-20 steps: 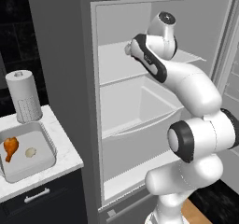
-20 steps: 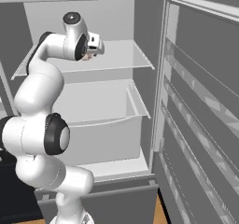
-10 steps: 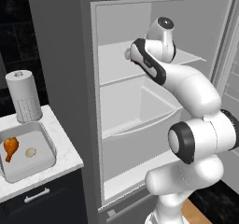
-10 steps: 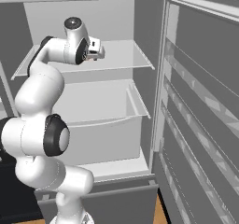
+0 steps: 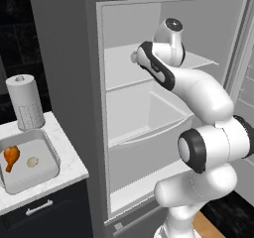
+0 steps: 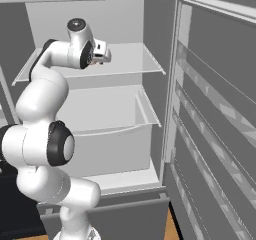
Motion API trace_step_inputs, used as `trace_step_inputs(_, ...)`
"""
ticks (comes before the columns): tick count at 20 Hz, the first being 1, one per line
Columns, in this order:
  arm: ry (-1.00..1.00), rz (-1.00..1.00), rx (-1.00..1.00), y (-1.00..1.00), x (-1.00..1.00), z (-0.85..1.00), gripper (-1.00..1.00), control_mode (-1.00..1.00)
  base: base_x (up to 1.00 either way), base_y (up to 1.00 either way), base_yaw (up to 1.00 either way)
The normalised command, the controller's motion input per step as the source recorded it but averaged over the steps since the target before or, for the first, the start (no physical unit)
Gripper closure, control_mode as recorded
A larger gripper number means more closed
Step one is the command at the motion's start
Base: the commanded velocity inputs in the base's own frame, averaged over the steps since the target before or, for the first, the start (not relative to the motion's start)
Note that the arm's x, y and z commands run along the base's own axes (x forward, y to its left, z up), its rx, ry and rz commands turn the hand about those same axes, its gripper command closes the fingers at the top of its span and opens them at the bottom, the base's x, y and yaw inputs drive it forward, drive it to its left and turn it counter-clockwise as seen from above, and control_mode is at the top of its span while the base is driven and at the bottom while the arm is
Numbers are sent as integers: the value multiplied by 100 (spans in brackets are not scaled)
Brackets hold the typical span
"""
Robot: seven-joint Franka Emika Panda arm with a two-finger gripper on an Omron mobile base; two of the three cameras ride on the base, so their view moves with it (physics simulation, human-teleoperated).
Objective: Place one garlic and one chicken drumstick in each tupperware on the nearby counter, to pack two identical lunches.
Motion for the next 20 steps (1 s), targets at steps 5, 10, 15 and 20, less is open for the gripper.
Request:
trace_step_inputs(5, 0, -1, 0, 0, 3, 3, -100, -100, 0, 0, 0)
trace_step_inputs(10, -1, 0, 0, 0, 17, 1, 100, -100, 0, 0, 0)
trace_step_inputs(15, 0, 0, 0, 1, 3, 0, 100, -100, 0, 0, 0)
trace_step_inputs(20, 0, 0, 0, 0, -25, 0, 100, -100, 0, 0, 0)
